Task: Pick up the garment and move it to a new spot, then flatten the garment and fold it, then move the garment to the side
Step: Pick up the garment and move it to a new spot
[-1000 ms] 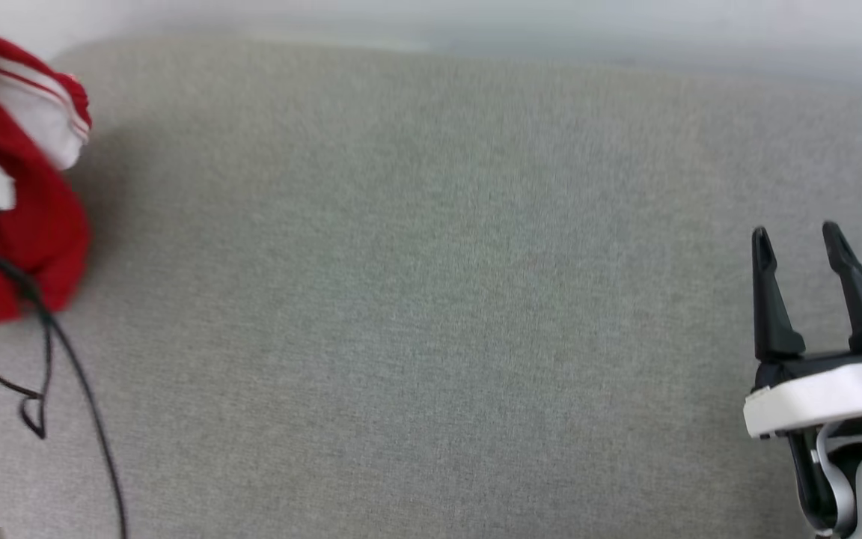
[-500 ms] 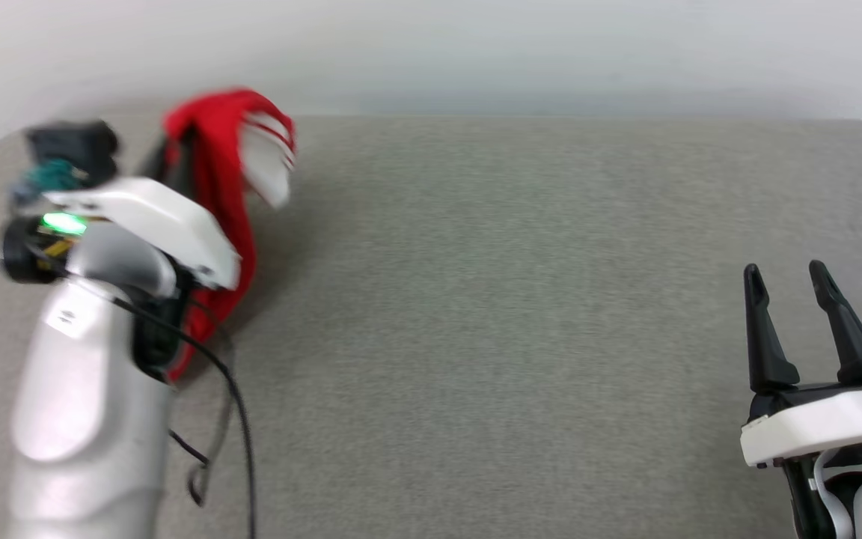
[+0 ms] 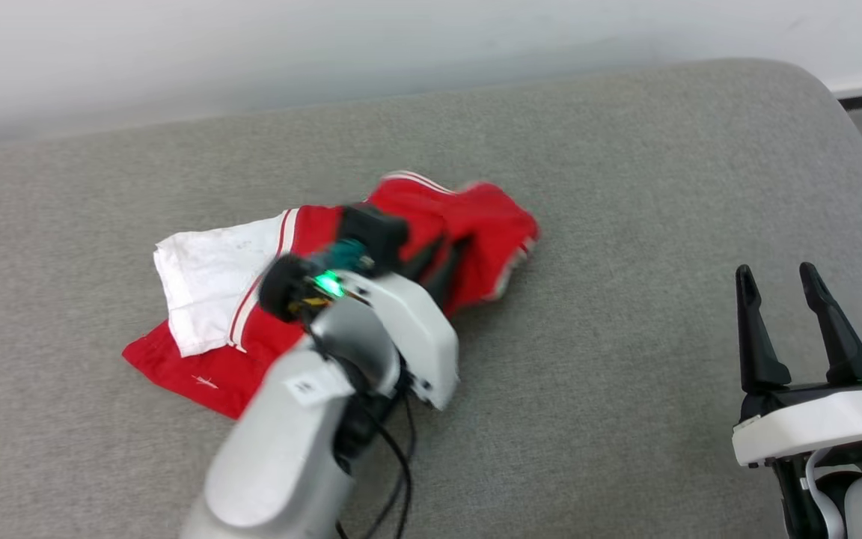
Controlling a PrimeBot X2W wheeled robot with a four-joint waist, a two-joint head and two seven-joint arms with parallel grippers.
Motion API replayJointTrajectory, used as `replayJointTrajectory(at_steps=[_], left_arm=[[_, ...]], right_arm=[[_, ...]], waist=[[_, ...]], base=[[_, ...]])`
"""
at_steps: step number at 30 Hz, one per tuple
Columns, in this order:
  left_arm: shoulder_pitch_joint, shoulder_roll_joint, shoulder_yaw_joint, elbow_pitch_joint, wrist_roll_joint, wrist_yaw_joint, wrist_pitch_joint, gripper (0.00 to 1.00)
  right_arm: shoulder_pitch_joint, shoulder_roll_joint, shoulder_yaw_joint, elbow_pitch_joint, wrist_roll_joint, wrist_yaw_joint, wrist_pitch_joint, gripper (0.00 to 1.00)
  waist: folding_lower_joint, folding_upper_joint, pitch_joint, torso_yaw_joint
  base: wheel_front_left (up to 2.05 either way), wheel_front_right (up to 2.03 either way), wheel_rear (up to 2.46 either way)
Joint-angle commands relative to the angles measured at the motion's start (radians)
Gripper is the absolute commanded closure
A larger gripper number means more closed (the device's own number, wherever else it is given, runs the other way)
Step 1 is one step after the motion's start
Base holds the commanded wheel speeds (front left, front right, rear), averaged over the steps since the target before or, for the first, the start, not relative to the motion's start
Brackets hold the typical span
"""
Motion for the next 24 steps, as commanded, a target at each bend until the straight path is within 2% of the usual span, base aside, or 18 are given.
replayJointTrajectory(at_steps=[1, 10, 13, 16, 17, 18, 19, 24], left_arm=[[0.021, -0.006, -0.031, 0.006, -0.007, -0.004, 0.008, 1.0], [0.096, 0.008, -0.311, 0.11, -0.04, -0.008, 0.034, 1.0], [0.102, 0.028, -0.363, 0.135, -0.06, -0.008, 0.026, 1.0], [0.104, 0.021, -0.39, 0.157, -0.072, -0.008, -0.004, 1.0], [0.104, 0.018, -0.393, 0.162, -0.077, -0.009, -0.015, 0.92], [0.101, 0.016, -0.397, 0.165, -0.081, -0.009, -0.028, 0.16], [0.095, 0.013, -0.398, 0.164, -0.082, -0.008, -0.046, 0.0], [0.072, -0.001, -0.377, 0.153, -0.081, 0.001, -0.177, 0.0]], right_arm=[[-0.012, 0.002, 0.003, 0.005, 0.006, -0.001, -0.008, 0.0], [-0.031, 0.002, 0.017, 0.042, 0.025, -0.001, -0.038, 0.0], [-0.042, 0.002, 0.018, 0.056, 0.03, -0.001, -0.046, 0.0], [-0.046, 0.002, 0.018, 0.064, 0.027, -0.001, -0.053, 0.0], [-0.046, 0.002, 0.017, 0.067, 0.026, -0.001, -0.053, 0.0], [-0.044, 0.002, 0.018, 0.071, 0.022, -0.001, -0.053, 0.0], [-0.041, 0.002, 0.017, 0.072, 0.016, -0.001, -0.053, 0.0], [-0.02, 0.002, 0.03, 0.07, -0.004, -0.001, -0.042, 0.0]], waist=[[0.0, -0.0001, 0.028, -0.029], [0.0, -0.0001, 0.079, -0.058], [0.0, -0.0001, 0.082, -0.053], [0.0, -0.0001, 0.075, -0.038], [0.0, -0.0001, 0.07, -0.031], [0.0, -0.0001, 0.064, -0.025], [0.0, -0.0001, 0.057, -0.018], [0.0, -0.0001, 0.007, 0.023]], base=[[0.0, 0.0, 0.0], [0.0, 0.0, 0.0], [0.0, 0.0, 0.0], [0.0, 0.0, 0.0], [0.0, 0.0, 0.0], [0.0, 0.0, 0.0], [0.0, 0.0, 0.0], [0.0, 0.0, 0.0]])
